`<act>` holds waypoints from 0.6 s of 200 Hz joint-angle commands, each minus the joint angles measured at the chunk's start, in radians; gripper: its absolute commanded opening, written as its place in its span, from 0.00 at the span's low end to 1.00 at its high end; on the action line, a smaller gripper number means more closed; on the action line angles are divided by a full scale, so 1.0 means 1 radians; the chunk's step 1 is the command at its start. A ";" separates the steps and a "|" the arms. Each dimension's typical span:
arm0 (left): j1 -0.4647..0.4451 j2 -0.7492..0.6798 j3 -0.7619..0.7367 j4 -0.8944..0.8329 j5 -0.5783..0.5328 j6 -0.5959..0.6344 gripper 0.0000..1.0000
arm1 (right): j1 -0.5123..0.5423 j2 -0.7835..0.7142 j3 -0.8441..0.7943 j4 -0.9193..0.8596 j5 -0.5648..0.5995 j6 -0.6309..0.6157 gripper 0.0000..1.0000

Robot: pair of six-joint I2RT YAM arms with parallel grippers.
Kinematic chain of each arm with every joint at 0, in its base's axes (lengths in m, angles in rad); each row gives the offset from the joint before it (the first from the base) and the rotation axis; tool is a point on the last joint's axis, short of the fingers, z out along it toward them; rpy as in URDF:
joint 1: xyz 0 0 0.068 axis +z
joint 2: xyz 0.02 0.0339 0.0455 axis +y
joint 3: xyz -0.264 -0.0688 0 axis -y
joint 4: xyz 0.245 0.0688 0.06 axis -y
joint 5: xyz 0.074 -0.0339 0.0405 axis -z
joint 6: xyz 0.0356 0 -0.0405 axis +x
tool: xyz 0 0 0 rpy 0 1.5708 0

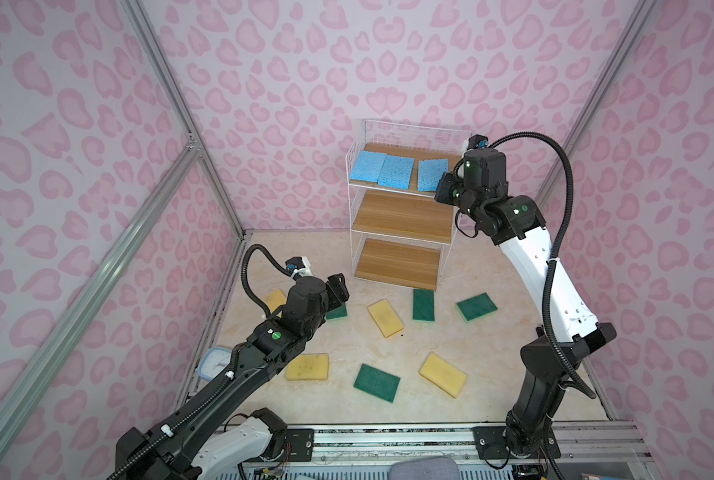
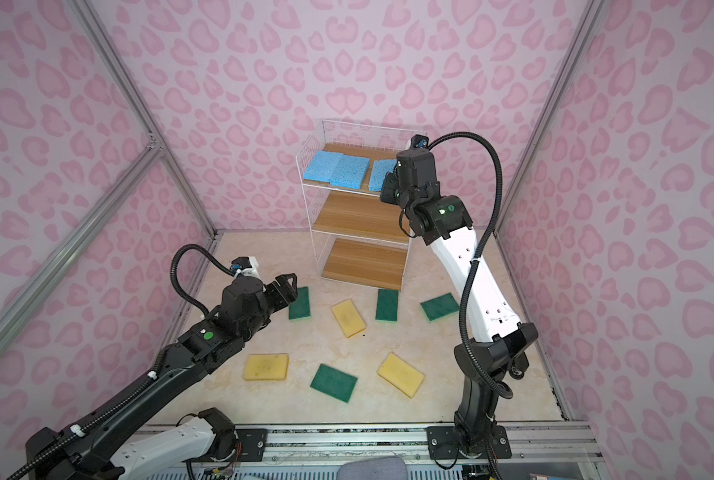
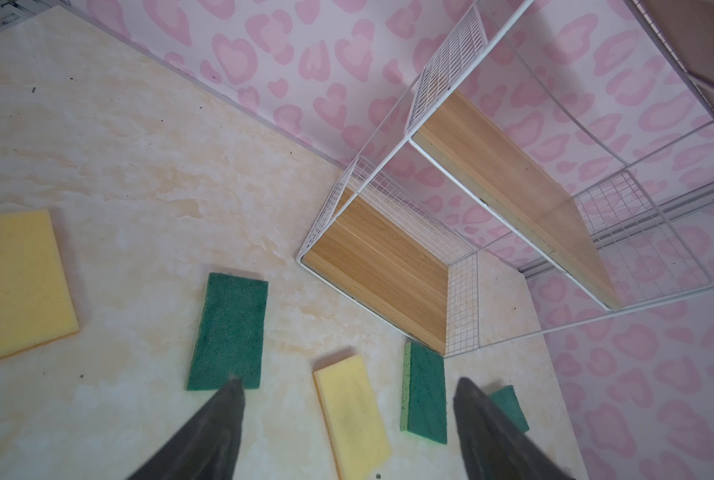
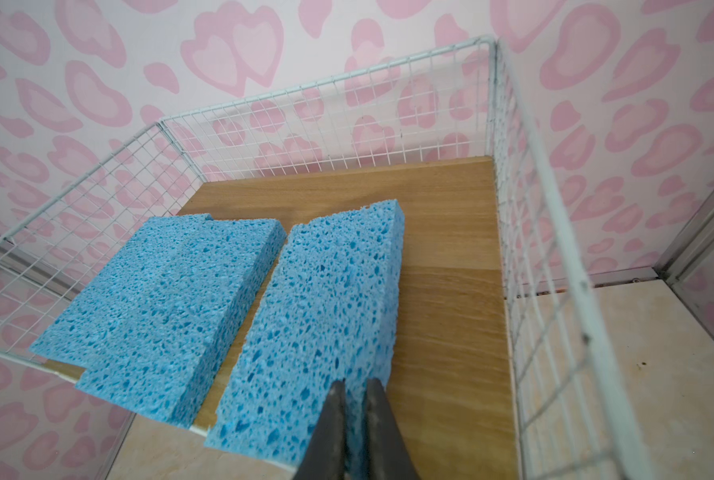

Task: Place and organize the cleaning sponges onto the shelf
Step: 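Push the three blue sponges together into a row with the right gripper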

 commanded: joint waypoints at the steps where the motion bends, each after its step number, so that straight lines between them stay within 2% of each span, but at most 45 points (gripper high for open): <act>1: 0.001 0.004 0.015 -0.004 -0.014 0.001 0.80 | 0.001 0.001 -0.006 -0.001 -0.034 -0.020 0.12; 85: 0.002 -0.002 0.017 -0.013 -0.022 0.007 0.81 | 0.004 0.041 -0.011 0.022 -0.084 0.007 0.12; 120: 0.002 -0.002 0.011 -0.014 -0.017 0.005 0.82 | 0.004 0.020 -0.037 0.035 -0.081 0.006 0.31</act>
